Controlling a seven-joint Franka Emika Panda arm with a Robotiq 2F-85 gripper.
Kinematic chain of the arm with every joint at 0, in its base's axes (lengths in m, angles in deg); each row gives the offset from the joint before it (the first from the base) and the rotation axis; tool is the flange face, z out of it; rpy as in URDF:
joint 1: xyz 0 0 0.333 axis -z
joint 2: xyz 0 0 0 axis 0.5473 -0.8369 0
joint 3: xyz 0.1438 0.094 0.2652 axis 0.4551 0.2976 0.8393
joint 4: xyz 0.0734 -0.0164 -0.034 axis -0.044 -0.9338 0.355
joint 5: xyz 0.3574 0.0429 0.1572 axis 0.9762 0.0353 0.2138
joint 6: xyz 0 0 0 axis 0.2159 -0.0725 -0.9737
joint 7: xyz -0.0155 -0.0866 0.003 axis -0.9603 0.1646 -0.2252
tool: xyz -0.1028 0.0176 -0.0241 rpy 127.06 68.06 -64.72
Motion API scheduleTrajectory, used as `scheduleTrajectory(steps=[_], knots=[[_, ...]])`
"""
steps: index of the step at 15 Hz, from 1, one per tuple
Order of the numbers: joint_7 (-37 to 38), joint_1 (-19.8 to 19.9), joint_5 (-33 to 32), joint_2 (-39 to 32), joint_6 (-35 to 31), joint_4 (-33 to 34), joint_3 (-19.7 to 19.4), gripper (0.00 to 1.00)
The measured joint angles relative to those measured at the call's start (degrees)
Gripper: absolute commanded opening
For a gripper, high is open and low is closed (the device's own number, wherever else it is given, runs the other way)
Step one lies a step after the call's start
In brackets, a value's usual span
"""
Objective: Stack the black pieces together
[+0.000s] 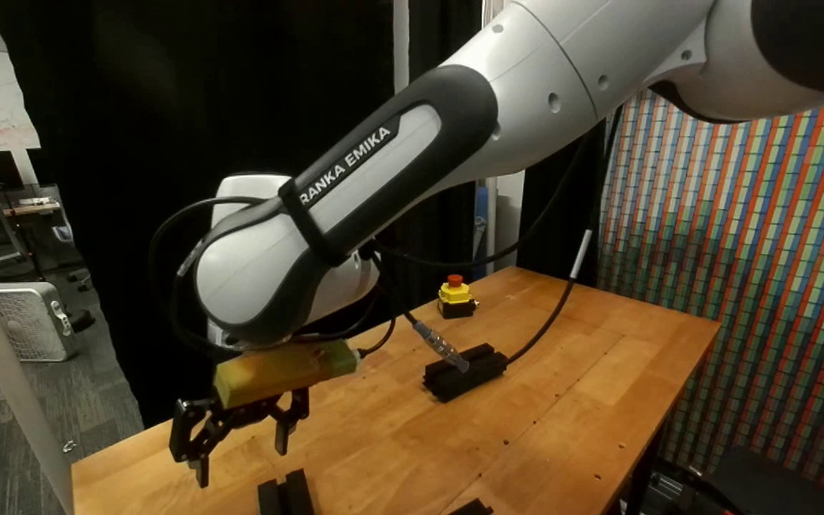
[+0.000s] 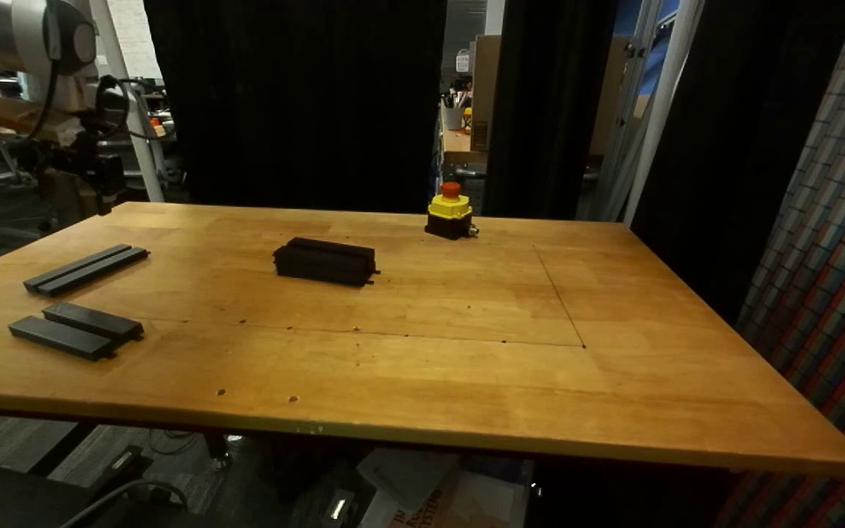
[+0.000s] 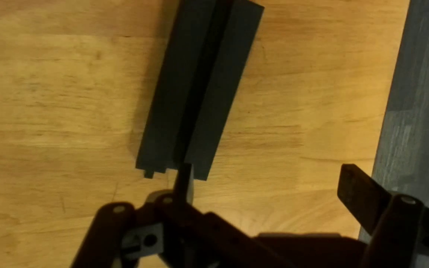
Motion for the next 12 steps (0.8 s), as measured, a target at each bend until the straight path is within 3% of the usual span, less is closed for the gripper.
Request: scheduleTrajectory(steps=[4,8,12], knots=[[16.2,-7.0,-6.02,-2.05,-4.2,1.06,-5.45,1.0],[31.65,-13.22,-16.56,-2.26,-2.69,1.3,-12.42,1.0],[37.06,-14.51,-19.18,-2.29,3.35,1.82,-13.5,1.0]])
